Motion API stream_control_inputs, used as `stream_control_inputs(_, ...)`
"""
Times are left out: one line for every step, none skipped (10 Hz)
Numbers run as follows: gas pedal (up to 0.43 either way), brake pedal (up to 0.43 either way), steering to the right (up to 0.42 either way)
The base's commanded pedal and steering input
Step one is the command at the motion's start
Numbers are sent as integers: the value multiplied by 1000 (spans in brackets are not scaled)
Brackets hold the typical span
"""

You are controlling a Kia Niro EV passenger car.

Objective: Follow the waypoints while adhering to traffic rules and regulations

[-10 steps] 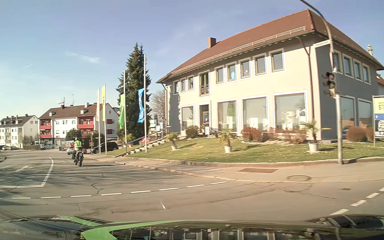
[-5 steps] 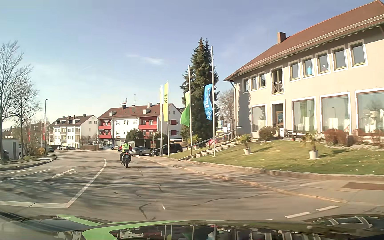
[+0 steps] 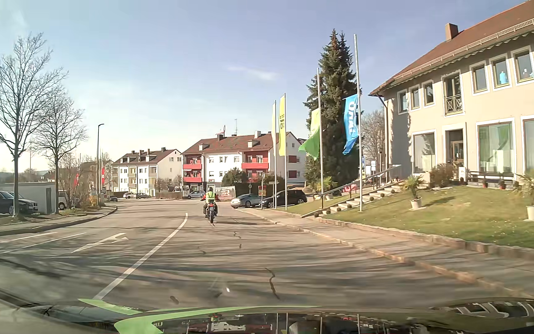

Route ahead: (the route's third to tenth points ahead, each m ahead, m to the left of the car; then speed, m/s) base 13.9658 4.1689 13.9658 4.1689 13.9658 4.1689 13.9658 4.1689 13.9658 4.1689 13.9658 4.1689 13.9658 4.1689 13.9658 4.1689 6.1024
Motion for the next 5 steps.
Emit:
stream_control_inputs(79, 0, -127)
stream_control_inputs(28, 0, -122)
stream_control_inputs(0, 0, -117)
stream_control_inputs(0, 0, -109)
stream_control_inputs(0, 0, -95)
